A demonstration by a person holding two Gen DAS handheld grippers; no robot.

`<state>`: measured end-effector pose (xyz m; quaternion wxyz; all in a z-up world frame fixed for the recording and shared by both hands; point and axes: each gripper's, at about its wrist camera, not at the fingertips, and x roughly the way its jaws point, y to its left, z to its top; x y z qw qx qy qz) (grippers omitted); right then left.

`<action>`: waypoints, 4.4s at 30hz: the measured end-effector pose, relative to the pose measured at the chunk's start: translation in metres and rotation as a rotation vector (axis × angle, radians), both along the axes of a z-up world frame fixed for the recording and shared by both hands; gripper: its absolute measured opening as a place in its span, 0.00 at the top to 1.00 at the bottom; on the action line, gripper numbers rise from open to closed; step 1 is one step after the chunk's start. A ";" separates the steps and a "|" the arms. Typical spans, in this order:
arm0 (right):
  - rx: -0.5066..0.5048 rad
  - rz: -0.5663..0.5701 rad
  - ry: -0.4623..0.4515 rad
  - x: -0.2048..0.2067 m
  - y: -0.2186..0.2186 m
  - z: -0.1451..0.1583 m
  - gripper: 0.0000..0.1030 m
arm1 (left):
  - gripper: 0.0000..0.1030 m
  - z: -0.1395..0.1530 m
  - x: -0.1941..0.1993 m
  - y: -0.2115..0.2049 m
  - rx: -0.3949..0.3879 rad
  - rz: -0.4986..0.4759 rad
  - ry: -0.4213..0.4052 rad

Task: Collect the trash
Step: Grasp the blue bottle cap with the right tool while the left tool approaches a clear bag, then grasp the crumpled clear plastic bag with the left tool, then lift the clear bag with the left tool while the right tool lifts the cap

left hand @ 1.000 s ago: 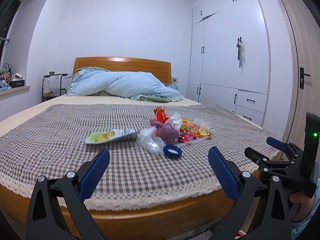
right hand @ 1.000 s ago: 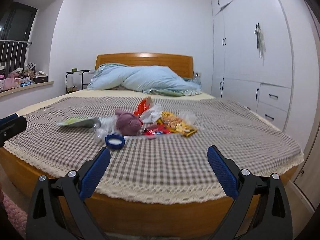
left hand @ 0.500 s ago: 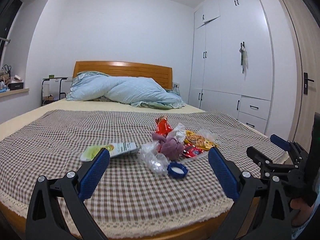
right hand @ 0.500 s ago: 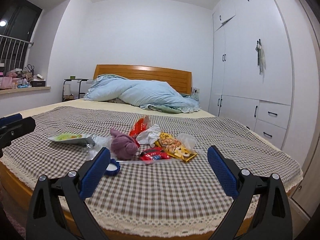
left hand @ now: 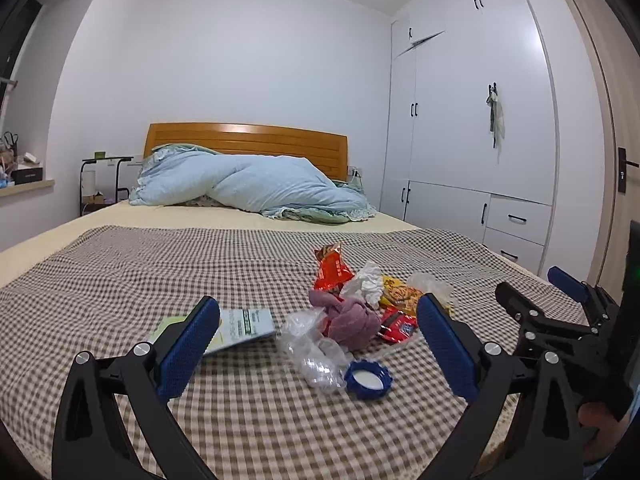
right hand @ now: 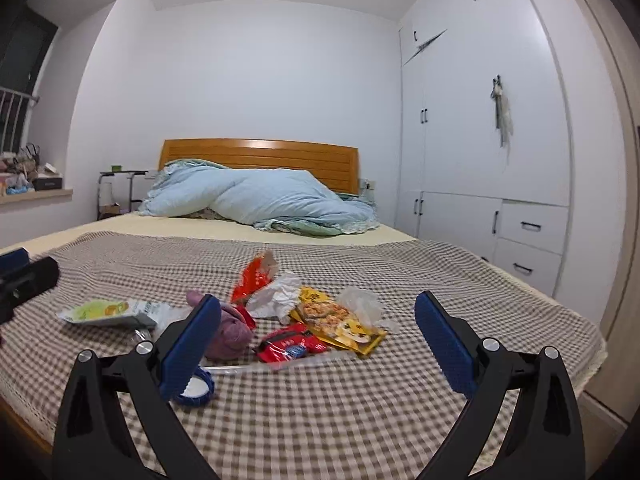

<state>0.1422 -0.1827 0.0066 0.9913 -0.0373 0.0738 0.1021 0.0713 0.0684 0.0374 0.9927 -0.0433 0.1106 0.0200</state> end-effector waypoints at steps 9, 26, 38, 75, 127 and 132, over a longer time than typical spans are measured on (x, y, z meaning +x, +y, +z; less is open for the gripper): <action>0.009 -0.004 0.014 0.006 -0.008 -0.016 0.09 | 0.07 -0.024 0.027 0.007 -0.021 0.014 0.084; 0.051 0.161 0.275 0.034 0.003 -0.033 0.09 | 0.07 -0.057 0.060 0.028 -0.095 0.020 0.293; -0.036 0.242 0.448 0.056 0.075 -0.072 0.09 | 0.07 -0.060 0.062 0.052 -0.140 0.026 0.323; 0.081 0.125 0.459 0.074 0.034 -0.072 0.55 | 0.34 -0.096 0.139 0.014 -0.116 -0.008 0.584; 0.005 0.183 0.366 0.034 0.027 -0.055 0.55 | 0.69 -0.059 0.064 0.010 -0.179 -0.077 0.411; -0.006 0.182 0.351 0.020 0.022 -0.048 0.55 | 0.69 -0.052 0.052 0.004 -0.180 -0.084 0.398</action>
